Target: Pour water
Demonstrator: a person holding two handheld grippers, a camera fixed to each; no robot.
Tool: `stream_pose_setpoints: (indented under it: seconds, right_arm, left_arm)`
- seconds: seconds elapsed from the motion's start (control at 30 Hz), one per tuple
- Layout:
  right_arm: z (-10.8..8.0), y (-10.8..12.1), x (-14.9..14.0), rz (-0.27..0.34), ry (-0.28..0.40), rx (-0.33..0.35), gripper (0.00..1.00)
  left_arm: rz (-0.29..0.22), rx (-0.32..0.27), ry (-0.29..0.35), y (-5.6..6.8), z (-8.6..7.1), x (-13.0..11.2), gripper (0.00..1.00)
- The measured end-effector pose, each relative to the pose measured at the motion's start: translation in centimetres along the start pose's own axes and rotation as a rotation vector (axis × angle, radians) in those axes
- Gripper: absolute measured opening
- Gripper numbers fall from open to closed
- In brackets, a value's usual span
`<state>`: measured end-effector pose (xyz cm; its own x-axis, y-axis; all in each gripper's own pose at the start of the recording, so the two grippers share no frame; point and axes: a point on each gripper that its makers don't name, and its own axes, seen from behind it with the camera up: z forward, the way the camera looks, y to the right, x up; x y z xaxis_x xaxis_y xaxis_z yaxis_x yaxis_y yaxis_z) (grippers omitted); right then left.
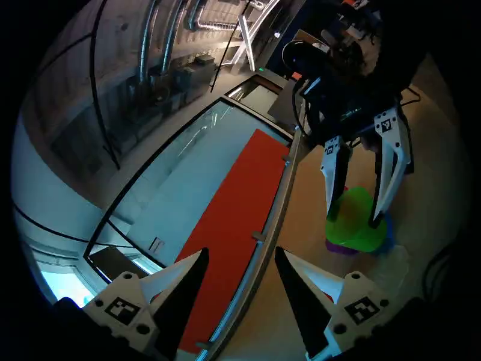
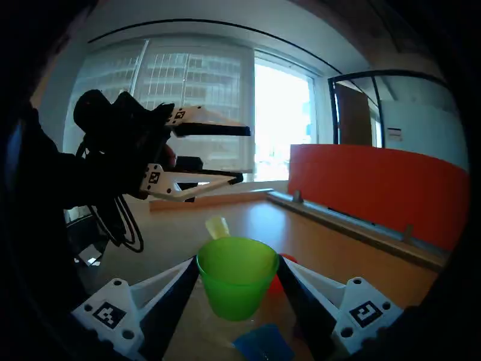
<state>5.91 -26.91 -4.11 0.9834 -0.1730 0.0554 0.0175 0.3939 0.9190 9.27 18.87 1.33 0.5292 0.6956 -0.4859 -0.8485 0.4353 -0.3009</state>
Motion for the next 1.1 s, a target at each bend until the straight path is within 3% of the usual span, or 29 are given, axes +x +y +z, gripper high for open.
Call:
stream_pose_setpoints:
  seconds: [0.3, 1.1]
  right_arm:
    - [0.4, 0.2, 0.0, 0.005, 0.003, -0.005, 0.95]
    - [0.4, -0.5, 0.5, -0.007, 0.013, -0.01, 0.95]
  left_arm:
    - [-0.003, -0.005, -0.003, 0.7, -0.3, -0.3, 0.8]
    - [-0.013, 0.022, -0.007, -0.1, -1.2, -0.2, 0.8]
